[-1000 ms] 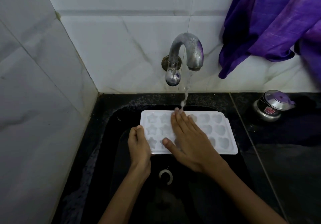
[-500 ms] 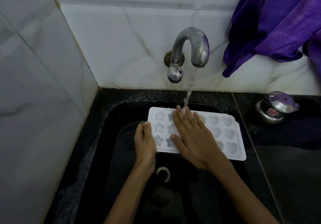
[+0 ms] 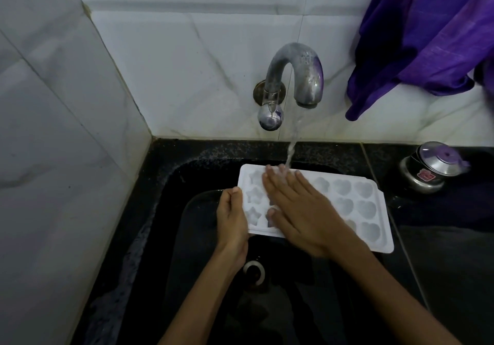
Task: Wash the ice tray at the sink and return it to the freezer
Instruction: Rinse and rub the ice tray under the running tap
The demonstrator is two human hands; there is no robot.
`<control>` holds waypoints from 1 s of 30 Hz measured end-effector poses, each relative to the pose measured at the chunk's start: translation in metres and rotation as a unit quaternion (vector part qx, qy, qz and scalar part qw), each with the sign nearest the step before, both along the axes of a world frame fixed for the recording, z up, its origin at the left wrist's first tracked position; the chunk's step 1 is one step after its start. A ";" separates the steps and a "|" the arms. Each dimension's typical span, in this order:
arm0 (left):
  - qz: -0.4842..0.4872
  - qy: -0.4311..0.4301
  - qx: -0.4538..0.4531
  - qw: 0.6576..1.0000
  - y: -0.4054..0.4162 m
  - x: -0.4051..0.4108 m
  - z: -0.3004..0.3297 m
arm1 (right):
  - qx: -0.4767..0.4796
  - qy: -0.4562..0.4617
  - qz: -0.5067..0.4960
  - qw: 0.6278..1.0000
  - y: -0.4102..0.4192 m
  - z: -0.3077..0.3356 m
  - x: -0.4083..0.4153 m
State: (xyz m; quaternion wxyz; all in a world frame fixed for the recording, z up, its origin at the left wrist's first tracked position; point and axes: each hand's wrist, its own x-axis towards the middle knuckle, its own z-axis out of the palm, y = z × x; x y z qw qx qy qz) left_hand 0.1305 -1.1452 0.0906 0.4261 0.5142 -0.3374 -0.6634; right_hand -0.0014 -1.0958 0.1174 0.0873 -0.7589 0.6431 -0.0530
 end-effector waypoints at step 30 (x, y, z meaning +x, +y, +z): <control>0.004 0.050 0.066 0.997 0.004 0.004 -0.015 | 0.018 0.020 -0.052 0.998 0.000 -0.007 0.007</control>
